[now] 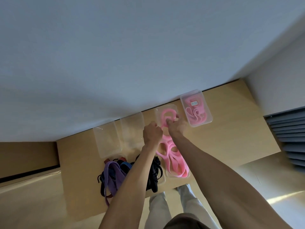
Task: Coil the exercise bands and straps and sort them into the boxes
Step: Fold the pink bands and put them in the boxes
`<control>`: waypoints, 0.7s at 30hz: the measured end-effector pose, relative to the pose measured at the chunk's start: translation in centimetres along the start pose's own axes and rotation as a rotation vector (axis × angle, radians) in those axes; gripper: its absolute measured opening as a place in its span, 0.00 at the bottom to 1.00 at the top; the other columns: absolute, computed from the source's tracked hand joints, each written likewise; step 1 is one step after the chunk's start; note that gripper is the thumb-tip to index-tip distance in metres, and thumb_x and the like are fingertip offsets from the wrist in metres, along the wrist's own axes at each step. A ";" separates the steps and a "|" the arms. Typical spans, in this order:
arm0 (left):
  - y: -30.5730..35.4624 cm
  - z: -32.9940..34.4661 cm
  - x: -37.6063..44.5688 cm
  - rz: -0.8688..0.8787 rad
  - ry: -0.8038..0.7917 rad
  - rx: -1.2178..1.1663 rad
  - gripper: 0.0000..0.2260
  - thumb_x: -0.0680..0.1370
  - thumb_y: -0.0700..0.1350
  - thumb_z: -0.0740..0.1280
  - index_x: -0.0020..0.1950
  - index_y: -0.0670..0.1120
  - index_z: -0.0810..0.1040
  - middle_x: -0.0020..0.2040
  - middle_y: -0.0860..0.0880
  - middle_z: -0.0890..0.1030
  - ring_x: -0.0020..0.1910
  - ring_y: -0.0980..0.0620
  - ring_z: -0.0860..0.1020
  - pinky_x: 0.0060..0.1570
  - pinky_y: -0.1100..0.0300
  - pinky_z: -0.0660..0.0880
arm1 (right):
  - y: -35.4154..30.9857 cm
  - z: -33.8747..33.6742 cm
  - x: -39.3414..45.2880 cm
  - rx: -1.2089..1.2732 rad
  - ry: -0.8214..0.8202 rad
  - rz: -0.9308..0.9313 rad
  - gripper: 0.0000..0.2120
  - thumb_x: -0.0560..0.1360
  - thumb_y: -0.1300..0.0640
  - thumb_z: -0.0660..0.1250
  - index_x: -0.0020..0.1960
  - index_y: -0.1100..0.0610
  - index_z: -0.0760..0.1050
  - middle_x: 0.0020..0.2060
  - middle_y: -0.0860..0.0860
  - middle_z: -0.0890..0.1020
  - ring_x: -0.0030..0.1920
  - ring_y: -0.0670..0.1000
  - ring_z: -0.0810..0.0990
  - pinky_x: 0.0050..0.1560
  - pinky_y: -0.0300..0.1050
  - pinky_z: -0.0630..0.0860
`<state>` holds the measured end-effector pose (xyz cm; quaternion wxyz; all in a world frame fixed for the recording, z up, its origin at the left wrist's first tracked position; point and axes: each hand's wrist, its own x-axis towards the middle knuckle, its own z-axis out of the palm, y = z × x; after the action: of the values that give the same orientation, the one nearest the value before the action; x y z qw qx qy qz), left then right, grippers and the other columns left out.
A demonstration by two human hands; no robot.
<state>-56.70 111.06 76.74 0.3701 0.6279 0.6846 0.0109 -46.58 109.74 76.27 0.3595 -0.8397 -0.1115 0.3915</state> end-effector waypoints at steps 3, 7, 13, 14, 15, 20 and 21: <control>0.1 0.1 0.1 0.118 0.071 0.015 0.12 0.78 0.36 0.61 0.58 0.41 0.80 0.55 0.44 0.79 0.51 0.45 0.78 0.44 0.61 0.67 | 0.4 0.1 0.5 -0.039 -0.032 -0.033 0.21 0.75 0.62 0.71 0.66 0.61 0.73 0.49 0.61 0.83 0.44 0.56 0.82 0.43 0.46 0.75; 1.1 0.2 1.6 0.437 0.098 0.107 0.12 0.80 0.36 0.61 0.61 0.40 0.81 0.60 0.43 0.80 0.58 0.42 0.77 0.53 0.53 0.75 | -0.3 0.6 1.1 -0.181 -0.069 -0.118 0.17 0.76 0.59 0.68 0.65 0.59 0.75 0.47 0.59 0.83 0.46 0.59 0.83 0.47 0.54 0.81; -0.2 1.5 3.1 0.553 0.033 0.371 0.12 0.80 0.40 0.61 0.59 0.46 0.82 0.69 0.50 0.77 0.73 0.49 0.69 0.71 0.54 0.61 | 0.2 -0.3 1.6 -0.587 -0.032 -0.423 0.13 0.76 0.62 0.69 0.59 0.63 0.75 0.44 0.60 0.80 0.40 0.58 0.77 0.36 0.49 0.71; -0.3 1.6 3.0 0.565 0.043 0.376 0.11 0.80 0.42 0.62 0.58 0.45 0.82 0.68 0.50 0.78 0.72 0.48 0.69 0.70 0.53 0.62 | 0.4 -0.7 1.4 -0.612 -0.001 -0.504 0.18 0.73 0.65 0.71 0.62 0.63 0.75 0.43 0.59 0.80 0.40 0.58 0.77 0.36 0.50 0.72; -0.2 1.6 2.8 0.573 0.055 0.375 0.11 0.80 0.43 0.63 0.58 0.45 0.82 0.68 0.50 0.78 0.71 0.48 0.70 0.69 0.52 0.63 | 0.5 -1.1 1.2 -0.618 0.058 -0.607 0.20 0.68 0.69 0.73 0.59 0.63 0.78 0.43 0.59 0.80 0.40 0.59 0.78 0.36 0.51 0.75; 0.2 1.6 2.4 0.607 0.070 0.411 0.13 0.75 0.41 0.66 0.59 0.44 0.82 0.69 0.49 0.77 0.72 0.45 0.71 0.65 0.47 0.68 | 0.7 -2.0 1.6 -0.946 0.026 -0.759 0.18 0.71 0.67 0.70 0.60 0.57 0.79 0.66 0.57 0.77 0.72 0.61 0.70 0.69 0.62 0.65; 0.1 1.6 2.4 0.620 0.063 0.445 0.14 0.75 0.41 0.64 0.60 0.45 0.81 0.71 0.50 0.76 0.74 0.45 0.69 0.65 0.47 0.67 | 1.0 -2.1 2.0 -1.058 -0.071 -0.702 0.21 0.76 0.64 0.66 0.69 0.54 0.74 0.73 0.54 0.70 0.78 0.59 0.58 0.75 0.62 0.53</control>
<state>-55.64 112.44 74.38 0.1824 0.8695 0.4589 -0.0072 -43.79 108.85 75.36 -0.0011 -0.8035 -0.5705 0.1699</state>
